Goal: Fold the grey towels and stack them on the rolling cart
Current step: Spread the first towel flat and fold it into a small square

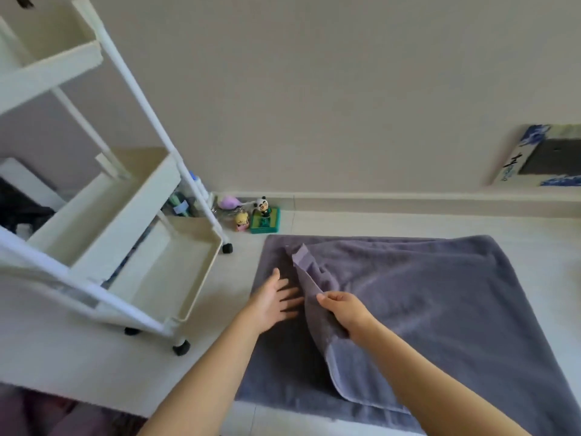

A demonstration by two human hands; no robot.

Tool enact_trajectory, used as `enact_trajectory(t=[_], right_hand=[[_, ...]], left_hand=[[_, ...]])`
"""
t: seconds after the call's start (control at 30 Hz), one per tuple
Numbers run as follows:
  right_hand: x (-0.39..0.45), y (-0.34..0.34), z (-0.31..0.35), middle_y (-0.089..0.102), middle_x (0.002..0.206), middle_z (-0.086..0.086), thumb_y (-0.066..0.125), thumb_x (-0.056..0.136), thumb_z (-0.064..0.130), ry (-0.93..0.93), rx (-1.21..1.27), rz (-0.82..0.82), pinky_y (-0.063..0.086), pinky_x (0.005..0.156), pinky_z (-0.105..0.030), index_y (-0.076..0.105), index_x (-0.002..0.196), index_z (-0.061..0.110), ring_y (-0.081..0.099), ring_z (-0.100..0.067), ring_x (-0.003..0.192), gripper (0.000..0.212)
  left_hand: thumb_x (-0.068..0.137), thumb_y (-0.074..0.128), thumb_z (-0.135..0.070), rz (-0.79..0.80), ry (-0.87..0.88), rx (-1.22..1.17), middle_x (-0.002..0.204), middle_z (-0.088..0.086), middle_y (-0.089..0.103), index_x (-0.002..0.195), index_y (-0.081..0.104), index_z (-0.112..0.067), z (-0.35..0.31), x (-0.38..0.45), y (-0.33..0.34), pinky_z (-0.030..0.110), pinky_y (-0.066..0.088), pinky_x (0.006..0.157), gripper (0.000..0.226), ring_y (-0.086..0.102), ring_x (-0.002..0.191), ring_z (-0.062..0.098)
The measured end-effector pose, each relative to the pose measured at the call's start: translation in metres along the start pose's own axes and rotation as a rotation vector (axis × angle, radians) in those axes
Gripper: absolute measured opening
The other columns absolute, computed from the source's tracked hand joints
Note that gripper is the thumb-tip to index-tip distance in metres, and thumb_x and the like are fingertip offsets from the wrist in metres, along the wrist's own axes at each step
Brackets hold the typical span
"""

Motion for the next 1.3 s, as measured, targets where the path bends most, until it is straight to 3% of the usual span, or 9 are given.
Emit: enact_trajectory(t=[0.13, 0.27, 0.4, 0.53, 0.77, 0.93, 1.07, 1.2, 1.3], right_hand=[[-0.002, 0.029, 0.005, 0.06, 0.076, -0.01, 0.047, 0.098, 0.026, -0.027, 0.046, 0.047, 0.045, 0.063, -0.024, 0.062, 0.08, 0.011, 0.055, -0.016, 0.067, 0.027], [-0.017, 0.056, 0.0, 0.07, 0.1, -0.004, 0.033, 0.101, 0.036, 0.012, -0.087, 0.27, 0.049, 0.079, -0.018, 0.066, 0.112, 0.013, 0.062, -0.014, 0.087, 0.041], [-0.024, 0.034, -0.031, 0.065, 0.102, -0.004, 0.035, 0.101, 0.035, 0.056, -0.255, 0.141, 0.045, 0.069, -0.016, 0.065, 0.109, 0.016, 0.057, -0.011, 0.078, 0.036], [-0.041, 0.013, -0.066, 0.06, 0.094, -0.007, 0.039, 0.101, 0.029, 0.113, -0.101, -0.032, 0.05, 0.06, -0.024, 0.062, 0.113, 0.012, 0.058, -0.016, 0.067, 0.032], [-0.086, -0.017, -0.092, 0.058, 0.116, 0.003, 0.032, 0.101, 0.039, 0.083, 0.062, -0.193, 0.055, 0.058, -0.034, 0.049, 0.125, 0.036, 0.065, -0.025, 0.088, 0.03], [-0.102, -0.031, -0.094, 0.048, 0.134, 0.008, 0.029, 0.101, 0.039, -0.041, 0.052, -0.374, 0.04, 0.104, -0.042, 0.049, 0.131, 0.033, 0.047, -0.016, 0.124, 0.036], [-0.146, -0.061, -0.064, 0.046, 0.137, 0.002, 0.032, 0.101, 0.033, -0.273, -0.05, -0.76, 0.028, 0.103, -0.024, 0.05, 0.13, 0.017, 0.04, -0.011, 0.128, 0.038], [-0.155, -0.042, -0.049, 0.041, 0.137, 0.013, 0.034, 0.099, 0.031, -0.423, -0.147, -0.683, 0.025, 0.099, -0.007, 0.053, 0.128, 0.018, 0.035, -0.001, 0.131, 0.037], [-0.12, -0.024, -0.085, 0.056, 0.125, 0.003, 0.036, 0.101, 0.023, -0.162, -0.354, -0.513, 0.035, 0.091, -0.021, 0.057, 0.125, 0.013, 0.049, -0.02, 0.124, 0.034]], left_hand=[[0.092, 0.025, -0.065, 0.096, -0.058, 0.025, 0.102, 0.007, 0.07, 0.124, 0.058, -0.013, 0.031, -0.007, -0.018, 0.04, 0.048, 0.082, 0.069, 0.064, 0.093, 0.024], [0.091, 0.031, -0.067, 0.141, -0.071, -0.088, 0.114, 0.015, 0.068, 0.115, 0.067, -0.009, 0.055, -0.011, -0.044, 0.045, 0.047, 0.094, 0.072, 0.062, 0.108, 0.031], [0.087, 0.065, -0.03, 0.005, 0.015, 0.152, 0.111, 0.014, 0.069, 0.114, 0.065, -0.002, 0.081, -0.012, -0.078, 0.048, 0.041, 0.105, 0.039, 0.062, 0.11, 0.028], [0.092, 0.06, -0.019, -0.217, 0.119, 0.247, 0.101, 0.01, 0.071, 0.091, 0.069, -0.012, 0.075, -0.022, -0.091, 0.049, 0.047, 0.098, 0.012, 0.065, 0.103, 0.029], [0.099, 0.046, -0.014, -0.223, 0.131, -0.284, 0.091, 0.008, 0.066, 0.105, 0.059, -0.007, 0.065, -0.039, -0.054, 0.04, 0.053, 0.075, 0.016, 0.063, 0.081, 0.021], [0.101, 0.041, -0.014, -0.134, 0.121, -0.541, 0.1, 0.014, 0.064, 0.121, 0.053, -0.002, 0.049, -0.054, -0.026, 0.041, 0.054, 0.071, 0.026, 0.062, 0.089, 0.026], [0.101, 0.039, -0.018, -0.072, 0.241, -0.535, 0.098, 0.011, 0.066, 0.116, 0.056, -0.008, 0.011, -0.081, -0.021, 0.037, 0.055, 0.07, 0.024, 0.063, 0.088, 0.022], [0.099, 0.043, -0.024, -0.526, 0.483, 0.195, 0.099, 0.009, 0.066, 0.102, 0.06, -0.01, 0.001, -0.096, -0.102, 0.041, 0.053, 0.083, 0.022, 0.062, 0.093, 0.027], [0.097, 0.041, -0.023, -0.604, 0.271, 0.807, 0.096, 0.024, 0.063, 0.085, 0.055, -0.003, 0.049, -0.073, -0.135, 0.037, 0.045, 0.072, 0.027, 0.059, 0.09, 0.038]])
Point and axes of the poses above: each hand's wrist, its own x-axis towards the middle knuckle, its own y-axis out of the palm, z = x × y, the point moved 9 cm from there along x, towards the middle knuckle
